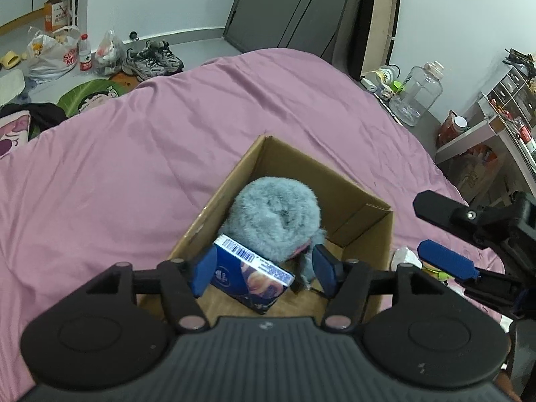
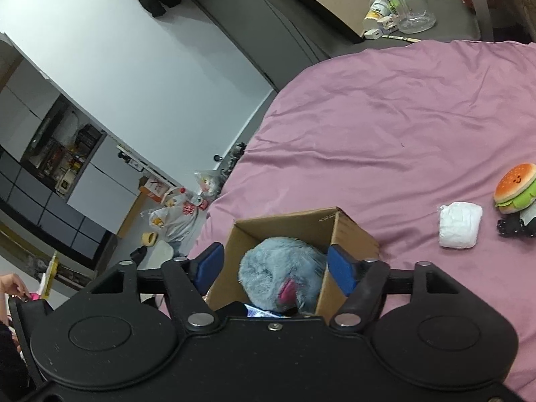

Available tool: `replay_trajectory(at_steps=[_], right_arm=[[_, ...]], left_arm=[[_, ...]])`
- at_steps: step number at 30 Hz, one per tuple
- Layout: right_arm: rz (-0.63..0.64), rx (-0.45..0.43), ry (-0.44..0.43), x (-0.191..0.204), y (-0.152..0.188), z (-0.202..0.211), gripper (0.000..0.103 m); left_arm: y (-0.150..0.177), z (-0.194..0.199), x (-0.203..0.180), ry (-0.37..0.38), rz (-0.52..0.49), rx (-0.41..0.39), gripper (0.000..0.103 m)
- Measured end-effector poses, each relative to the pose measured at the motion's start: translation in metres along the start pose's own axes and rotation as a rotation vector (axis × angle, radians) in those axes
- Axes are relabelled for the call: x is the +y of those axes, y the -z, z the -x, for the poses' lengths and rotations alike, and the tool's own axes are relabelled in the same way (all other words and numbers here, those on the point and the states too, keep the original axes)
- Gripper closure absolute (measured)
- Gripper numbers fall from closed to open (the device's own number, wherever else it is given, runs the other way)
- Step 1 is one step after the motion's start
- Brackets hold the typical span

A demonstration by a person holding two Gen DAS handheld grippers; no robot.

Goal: Organize soft objects
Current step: 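Lower the tissue pack into the box with the left gripper while the right gripper releases the denim patch there, then grasp the white folded cloth with the left gripper while the right gripper grasps the clear bag of fluff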

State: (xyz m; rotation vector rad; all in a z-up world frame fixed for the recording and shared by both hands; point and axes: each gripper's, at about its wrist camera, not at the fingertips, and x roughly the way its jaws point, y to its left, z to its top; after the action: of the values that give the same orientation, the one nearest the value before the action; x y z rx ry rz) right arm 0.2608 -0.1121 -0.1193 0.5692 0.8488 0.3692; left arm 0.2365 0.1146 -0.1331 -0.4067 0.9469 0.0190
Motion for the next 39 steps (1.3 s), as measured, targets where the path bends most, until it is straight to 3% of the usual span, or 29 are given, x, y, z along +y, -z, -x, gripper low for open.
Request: replay_trajectory(at_steps=[18, 25, 31, 39], right_arm=[[-0.016, 0.023, 0.126, -0.037, -0.009, 0.071, 0.026], [0.027, -0.007, 0.176, -0.054, -0.015, 0.103, 0.012], [0.047, -0.054, 0.161, -0.078, -0.008, 0.122, 0.002], [-0.054, -0.062, 0.168, -0.120, -0.014, 0.130, 0.002]], left_arm=[[0.001, 0.035, -0.046, -0.008, -0.086, -0.029, 0.028], [0.008, 0.045, -0.074, 0.001, -0.116, -0.033, 0.024], [0.017, 0.047, -0.100, 0.009, -0.153, -0.033, 0.024], [0.027, 0.042, -0.128, -0.011, -0.178, -0.028, 0.024]])
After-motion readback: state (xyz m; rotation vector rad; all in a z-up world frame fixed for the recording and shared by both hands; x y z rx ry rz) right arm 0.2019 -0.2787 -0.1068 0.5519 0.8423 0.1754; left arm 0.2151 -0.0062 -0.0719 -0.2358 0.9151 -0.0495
